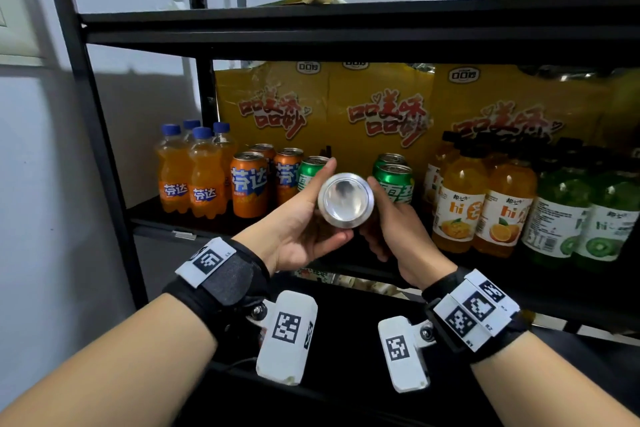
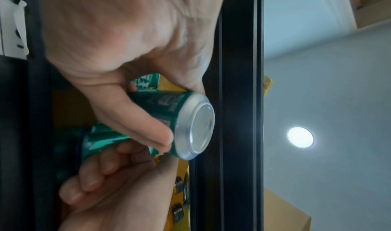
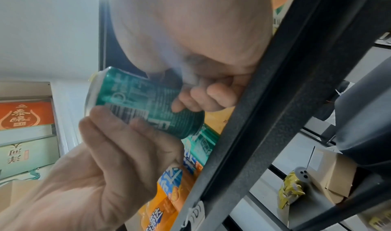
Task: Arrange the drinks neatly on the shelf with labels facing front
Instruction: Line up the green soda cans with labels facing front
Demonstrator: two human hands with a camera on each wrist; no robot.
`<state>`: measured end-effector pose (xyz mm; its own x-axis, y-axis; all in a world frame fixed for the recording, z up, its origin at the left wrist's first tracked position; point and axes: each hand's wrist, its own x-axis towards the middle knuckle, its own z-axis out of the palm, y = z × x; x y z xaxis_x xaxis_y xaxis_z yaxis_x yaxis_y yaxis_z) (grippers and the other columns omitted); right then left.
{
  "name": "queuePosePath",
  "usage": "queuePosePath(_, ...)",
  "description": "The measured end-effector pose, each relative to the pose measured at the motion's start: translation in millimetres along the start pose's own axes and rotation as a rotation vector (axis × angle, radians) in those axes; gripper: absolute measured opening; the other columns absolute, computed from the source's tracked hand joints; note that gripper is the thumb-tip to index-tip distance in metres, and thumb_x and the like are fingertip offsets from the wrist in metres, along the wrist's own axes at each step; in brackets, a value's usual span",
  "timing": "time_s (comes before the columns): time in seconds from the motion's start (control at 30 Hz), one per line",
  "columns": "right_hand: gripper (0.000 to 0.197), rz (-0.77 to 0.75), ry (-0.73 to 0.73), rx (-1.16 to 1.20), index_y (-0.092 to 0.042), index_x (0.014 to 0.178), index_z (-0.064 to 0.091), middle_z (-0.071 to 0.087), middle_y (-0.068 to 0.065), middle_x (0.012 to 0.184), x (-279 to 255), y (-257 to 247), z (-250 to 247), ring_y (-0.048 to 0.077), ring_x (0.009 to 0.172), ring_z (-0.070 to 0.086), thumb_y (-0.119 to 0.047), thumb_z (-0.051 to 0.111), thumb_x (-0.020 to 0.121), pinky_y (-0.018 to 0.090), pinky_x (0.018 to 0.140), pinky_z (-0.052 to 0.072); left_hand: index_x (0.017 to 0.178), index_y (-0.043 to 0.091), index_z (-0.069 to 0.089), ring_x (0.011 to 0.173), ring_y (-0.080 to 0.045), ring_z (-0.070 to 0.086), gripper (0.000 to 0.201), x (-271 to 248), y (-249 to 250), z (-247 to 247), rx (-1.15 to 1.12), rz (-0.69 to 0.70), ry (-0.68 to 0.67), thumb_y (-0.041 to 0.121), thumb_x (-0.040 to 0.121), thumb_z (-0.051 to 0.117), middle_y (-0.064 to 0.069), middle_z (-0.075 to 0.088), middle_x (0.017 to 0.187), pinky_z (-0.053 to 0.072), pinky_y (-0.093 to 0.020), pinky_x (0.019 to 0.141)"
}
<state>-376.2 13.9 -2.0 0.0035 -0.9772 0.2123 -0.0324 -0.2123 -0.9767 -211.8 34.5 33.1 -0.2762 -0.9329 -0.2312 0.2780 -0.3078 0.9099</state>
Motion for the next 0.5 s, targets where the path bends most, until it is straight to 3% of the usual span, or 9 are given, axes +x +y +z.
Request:
queuePosePath(0.13,0.069,0.056,-0.020,-0.045,-0.013,0.067,0.061,0.055,0.004,0.049,-1.9,-7.2,-8.7,0.019,0.038,0.047,-0.077,0.049,0.092,0.021,0.039,0.031,0.097,0.012,0.073,0.057,-0.019,0.069,0.069,3.8,-0.2,7.2,0.006,-0.001,0.015,0.070,0.061,0.082,-0.006,0.069,0.081,0.056,-0.025,0.042)
queuePosePath(0.27,0.077,0.092,-0.069,-0.097,-0.016,0.083,0.071,0.068,0.006,0.063,-3.8,-13.9,-16.2,0.020,0.049,0.062,-0.089,0.047,0.081,0.026,0.046,0.046,0.099,0.019,0.076,0.068,-0.019,0.073,0.061,0.5,-2.2,9.0,0.156,0.110,0.022,0.066,0.060,0.082,-0.006,0.074,0.090,0.057,-0.024,0.051)
queuePosePath(0.33,0.085,0.061,-0.072,-0.071,-0.023,0.098,0.076,0.078,0.001,0.085,-3.4,-18.4,-19.1,0.019,0.073,0.074,-0.097,0.053,0.062,0.034,0.066,0.058,0.107,0.023,0.073,0.075,-0.019,0.076,0.063,-1.9,-5.7,8.6,0.262,0.213,0.012,0.061,0.057,0.082,-0.003,0.079,0.096,0.057,-0.025,0.057)
queuePosePath(0.4,0.079,-0.029,-0.101,-0.036,-0.035,0.102,0.080,0.080,-0.007,0.105,-4.4,-24.2,-20.2,0.014,0.099,0.076,-0.096,0.063,0.054,0.039,0.088,0.060,0.120,0.024,0.067,0.089,-0.020,0.077,0.066,-2.9,-9.7,5.1,0.313,0.312,0.001,0.049,0.062,0.085,-0.002,0.079,0.107,0.060,-0.030,0.067)
queuePosePath(0.43,0.080,-0.078,-0.120,-0.040,-0.037,0.107,0.079,0.079,-0.008,0.111,-6.9,-28.0,-19.2,0.012,0.104,0.075,-0.093,0.068,0.052,0.039,0.091,0.060,0.123,0.024,0.066,0.096,-0.021,0.076,0.065,-3.0,-11.1,2.5,0.326,0.364,-0.008,0.041,0.064,0.086,-0.003,0.078,0.111,0.061,-0.032,0.072)
queuePosePath(0.5,0.100,-0.146,-0.108,-0.126,-0.029,0.131,0.069,0.073,-0.003,0.128,-10.0,-32.9,-18.2,0.014,0.118,0.069,-0.085,0.079,0.049,0.043,0.100,0.058,0.128,0.024,0.064,0.109,-0.020,0.073,0.064,-2.5,-13.4,-4.2,0.358,0.481,-0.027,0.021,0.069,0.089,-0.001,0.076,0.119,0.061,-0.034,0.082)
